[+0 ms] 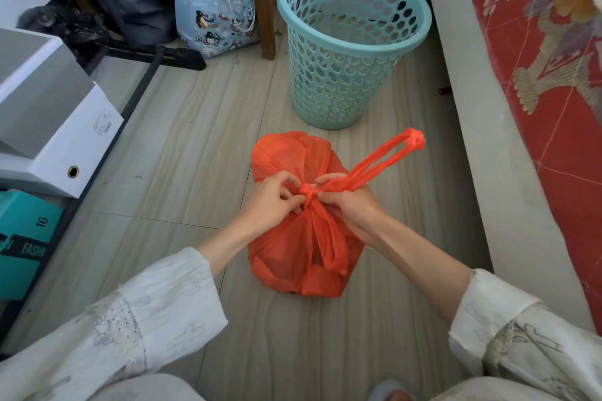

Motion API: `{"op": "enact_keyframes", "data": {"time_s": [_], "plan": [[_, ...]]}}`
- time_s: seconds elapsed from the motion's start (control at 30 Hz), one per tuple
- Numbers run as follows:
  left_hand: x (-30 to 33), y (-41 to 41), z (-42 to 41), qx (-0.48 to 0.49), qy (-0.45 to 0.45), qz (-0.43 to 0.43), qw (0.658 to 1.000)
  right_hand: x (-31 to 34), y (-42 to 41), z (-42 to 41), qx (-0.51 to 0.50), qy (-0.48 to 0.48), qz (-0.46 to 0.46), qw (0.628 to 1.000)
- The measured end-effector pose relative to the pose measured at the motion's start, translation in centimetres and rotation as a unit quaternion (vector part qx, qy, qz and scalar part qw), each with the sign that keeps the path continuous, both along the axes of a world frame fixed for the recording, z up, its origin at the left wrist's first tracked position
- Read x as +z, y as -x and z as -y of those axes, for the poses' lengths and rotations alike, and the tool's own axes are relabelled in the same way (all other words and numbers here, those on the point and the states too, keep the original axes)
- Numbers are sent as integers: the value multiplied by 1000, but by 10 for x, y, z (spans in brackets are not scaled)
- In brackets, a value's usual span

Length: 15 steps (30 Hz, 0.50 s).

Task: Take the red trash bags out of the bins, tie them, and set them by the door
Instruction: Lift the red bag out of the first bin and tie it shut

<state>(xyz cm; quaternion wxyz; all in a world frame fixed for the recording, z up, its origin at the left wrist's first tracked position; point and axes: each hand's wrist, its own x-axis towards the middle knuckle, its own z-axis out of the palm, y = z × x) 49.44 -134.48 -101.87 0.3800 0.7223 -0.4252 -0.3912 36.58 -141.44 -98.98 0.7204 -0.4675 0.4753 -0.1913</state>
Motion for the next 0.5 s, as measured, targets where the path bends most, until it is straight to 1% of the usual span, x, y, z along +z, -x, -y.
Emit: {"op": "enact_keyframes", "data": {"time_s": [0.07,0.17,0.23,0.3,0.4,0.43,0.47,0.5], "plan": [[0,2,1,-13,17,41,999,-1,0,-1,-8,18,-7,1000],[-1,3,3,-11,22,74,997,-1,1,-1,-15,21,0,1000],[-1,4,4,-14,27,122,992,0,3,-1,-11,17,5,1000],[2,3,4,-31,55,191,980,1,4,-1,-2,20,6,1000],[7,0,5,-93,132,300,940,3,3,-1,15,46,1,999],[9,0,5,-111,146,320,930,3,3,-1,26,68,-7,997],[10,-1,5,-119,154,321,927,4,2,-1,38,96,-22,994],[9,-1,4,-115,155,305,932,4,2,-1,48,123,-38,990]]}}
